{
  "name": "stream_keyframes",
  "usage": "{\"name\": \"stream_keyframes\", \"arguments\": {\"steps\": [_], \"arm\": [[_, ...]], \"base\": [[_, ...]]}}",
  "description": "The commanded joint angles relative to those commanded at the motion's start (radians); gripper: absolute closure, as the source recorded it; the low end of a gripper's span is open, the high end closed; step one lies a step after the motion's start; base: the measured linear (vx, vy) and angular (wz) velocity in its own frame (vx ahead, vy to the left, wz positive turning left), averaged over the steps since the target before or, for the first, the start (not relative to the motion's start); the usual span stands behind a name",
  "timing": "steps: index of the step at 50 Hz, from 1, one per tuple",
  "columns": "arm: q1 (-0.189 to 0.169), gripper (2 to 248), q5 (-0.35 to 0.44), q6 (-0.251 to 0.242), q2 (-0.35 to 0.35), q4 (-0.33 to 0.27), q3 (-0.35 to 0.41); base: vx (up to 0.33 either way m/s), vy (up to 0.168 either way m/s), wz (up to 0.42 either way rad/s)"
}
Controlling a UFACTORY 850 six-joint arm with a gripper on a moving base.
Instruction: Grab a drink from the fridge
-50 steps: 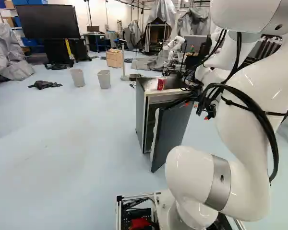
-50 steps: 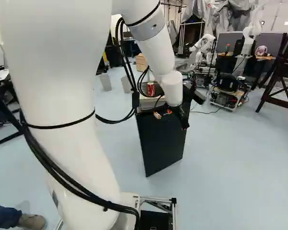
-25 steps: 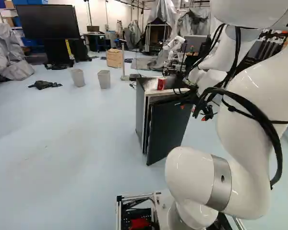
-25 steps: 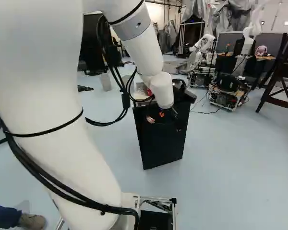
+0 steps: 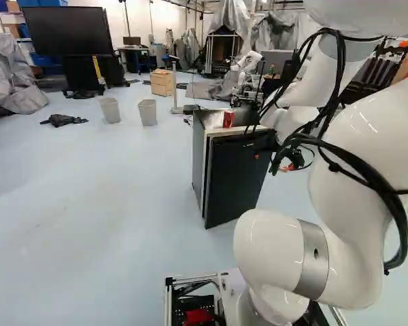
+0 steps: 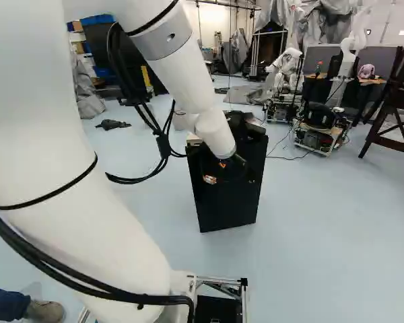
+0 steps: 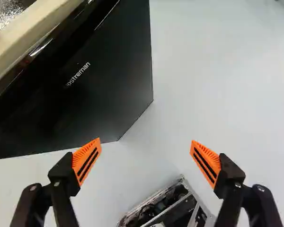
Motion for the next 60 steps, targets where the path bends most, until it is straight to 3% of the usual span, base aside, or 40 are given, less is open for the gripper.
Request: {"name": "stream_keyframes", "arguments": {"steps": [20, 37, 60], "arm": [[0.04, 3, 0.156, 0.0, 0.022, -0.182, 0.082], [0.093, 3, 0.284, 0.0, -0.011, -0.333, 0.1], [0.114, 3, 0.428, 0.0, -0.091, -0.445, 0.084]], "base": [[0.0, 0.0, 0.0], [0.0, 0.0, 0.0], [0.0, 0.0, 0.0]]}}
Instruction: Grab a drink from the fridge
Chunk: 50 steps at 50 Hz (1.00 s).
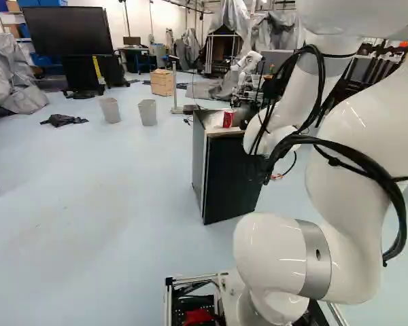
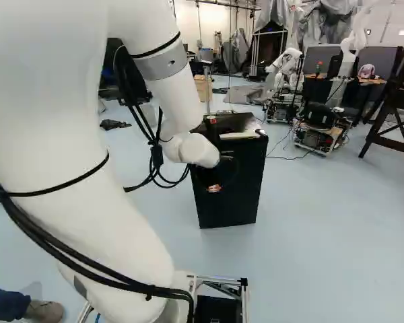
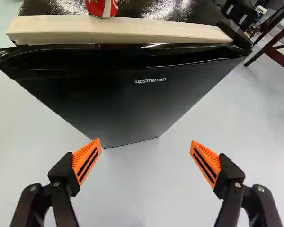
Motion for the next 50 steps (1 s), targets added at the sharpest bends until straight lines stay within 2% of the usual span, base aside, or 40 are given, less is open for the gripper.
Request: {"name": "stream_keyframes", "arguments": {"steps": [30, 50], "arm": [[0.001, 3, 0.174, 0.0, -0.109, -0.109, -0.032], [0.009, 3, 0.19, 0.0, -0.127, -0.117, -0.041]], "base": [[0.0, 0.0, 0.0], [0.0, 0.0, 0.0]]}}
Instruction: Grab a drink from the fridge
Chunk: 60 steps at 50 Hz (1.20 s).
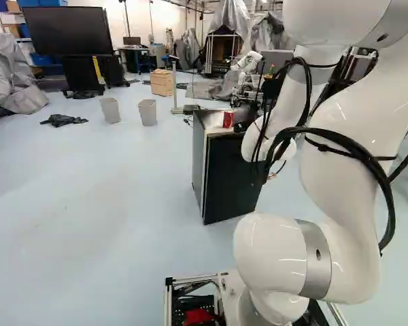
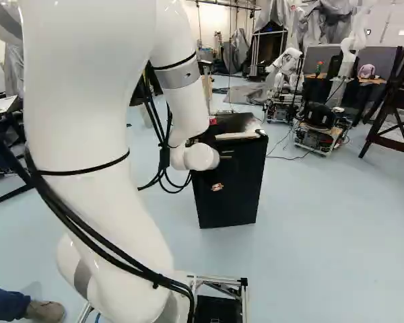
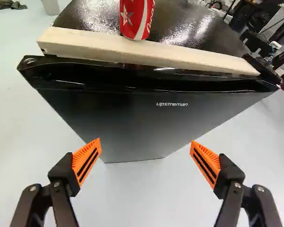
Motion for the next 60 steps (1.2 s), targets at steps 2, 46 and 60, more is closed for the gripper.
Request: {"name": "stream_keyframes", "arguments": {"steps": [2, 46, 60], "arm": [[0.001, 3, 0.0, 0.0, -0.001, 0.0, -0.001], [0.04, 3, 0.0, 0.0, -0.053, 0.0, -0.063], [0.051, 3, 0.0, 0.0, -0.072, 0.0, -0.087]], "base": [[0.0, 0.0, 0.0], [0.0, 0.0, 0.0], [0.0, 0.0, 0.0]]}}
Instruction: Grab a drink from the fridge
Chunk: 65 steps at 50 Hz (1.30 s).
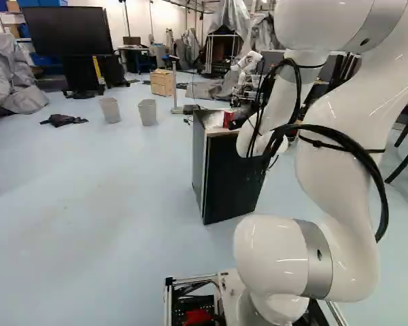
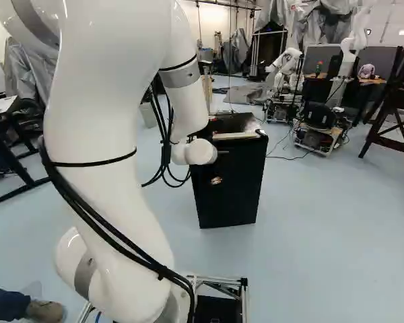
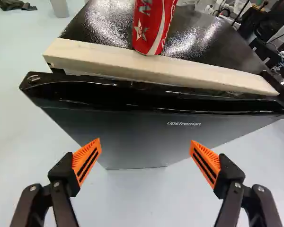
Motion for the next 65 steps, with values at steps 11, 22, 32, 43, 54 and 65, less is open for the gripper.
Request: {"name": "stream_keyframes", "arguments": {"steps": [11, 22, 32, 43, 54, 65], "arm": [[0.007, 3, 0.0, 0.0, -0.015, 0.0, -0.019], [0.011, 3, 0.0, 0.0, -0.028, 0.0, -0.035], [0.013, 3, 0.0, 0.0, -0.038, 0.0, -0.047], [0.016, 3, 0.0, 0.0, -0.048, 0.0, -0.06], [0.018, 3, 0.0, 0.0, -0.059, 0.0, -0.073], [0.02, 3, 0.0, 0.0, -0.069, 0.0, -0.087]], "base": [[0.0, 0.0, 0.0], [0.0, 0.0, 0.0], [0.0, 0.0, 0.0], [0.0, 0.0, 0.0], [0.0, 0.0, 0.0], [0.0, 0.0, 0.0]]}}
